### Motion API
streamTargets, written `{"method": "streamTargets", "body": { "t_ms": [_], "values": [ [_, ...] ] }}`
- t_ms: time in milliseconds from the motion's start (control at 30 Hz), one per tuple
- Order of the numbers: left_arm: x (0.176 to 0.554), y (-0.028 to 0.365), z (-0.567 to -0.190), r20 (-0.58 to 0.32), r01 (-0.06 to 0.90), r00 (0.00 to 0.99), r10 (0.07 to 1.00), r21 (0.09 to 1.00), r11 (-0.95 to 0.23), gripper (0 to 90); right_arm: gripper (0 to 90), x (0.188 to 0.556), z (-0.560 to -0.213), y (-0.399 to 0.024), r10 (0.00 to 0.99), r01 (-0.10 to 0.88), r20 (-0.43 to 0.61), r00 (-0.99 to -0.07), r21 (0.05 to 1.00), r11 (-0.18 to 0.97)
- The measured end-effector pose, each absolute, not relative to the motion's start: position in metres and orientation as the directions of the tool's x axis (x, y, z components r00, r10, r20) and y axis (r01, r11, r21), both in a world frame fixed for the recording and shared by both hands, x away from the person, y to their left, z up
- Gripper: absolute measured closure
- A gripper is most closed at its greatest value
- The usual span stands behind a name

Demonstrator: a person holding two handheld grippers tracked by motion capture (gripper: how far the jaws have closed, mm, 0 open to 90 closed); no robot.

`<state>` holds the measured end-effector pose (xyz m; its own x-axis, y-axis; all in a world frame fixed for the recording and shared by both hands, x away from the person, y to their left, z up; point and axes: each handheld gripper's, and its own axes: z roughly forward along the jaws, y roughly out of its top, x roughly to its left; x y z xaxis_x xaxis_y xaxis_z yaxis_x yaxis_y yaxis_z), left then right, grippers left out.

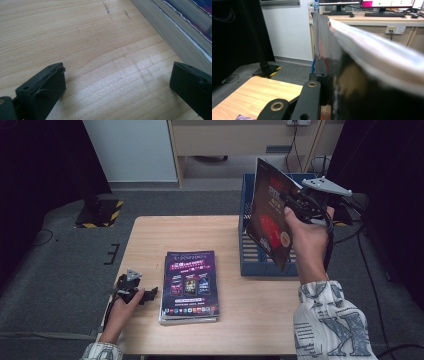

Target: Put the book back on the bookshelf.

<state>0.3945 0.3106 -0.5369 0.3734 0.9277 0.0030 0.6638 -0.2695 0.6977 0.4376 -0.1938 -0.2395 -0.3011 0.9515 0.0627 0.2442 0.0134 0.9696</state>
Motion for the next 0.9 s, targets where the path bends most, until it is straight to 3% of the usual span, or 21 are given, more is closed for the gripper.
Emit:
{"method": "streamTargets", "body": {
  "t_ms": [400, 900],
  "values": [
    [0.395, 0.310, -0.537, 0.003, 0.663, 0.376, 0.926, 0.698, -0.271, 0.0, 86.6, 0.475, -0.255, -0.184, 0.977, 0.215, 0.071, -0.201, 0.976, -0.026],
    [0.396, 0.310, -0.537, 0.003, 0.662, 0.383, 0.924, 0.696, -0.277, 0.0, 86.6, 0.498, -0.274, -0.159, 0.981, 0.212, 0.092, -0.171, 0.976, -0.055]
  ]
}}
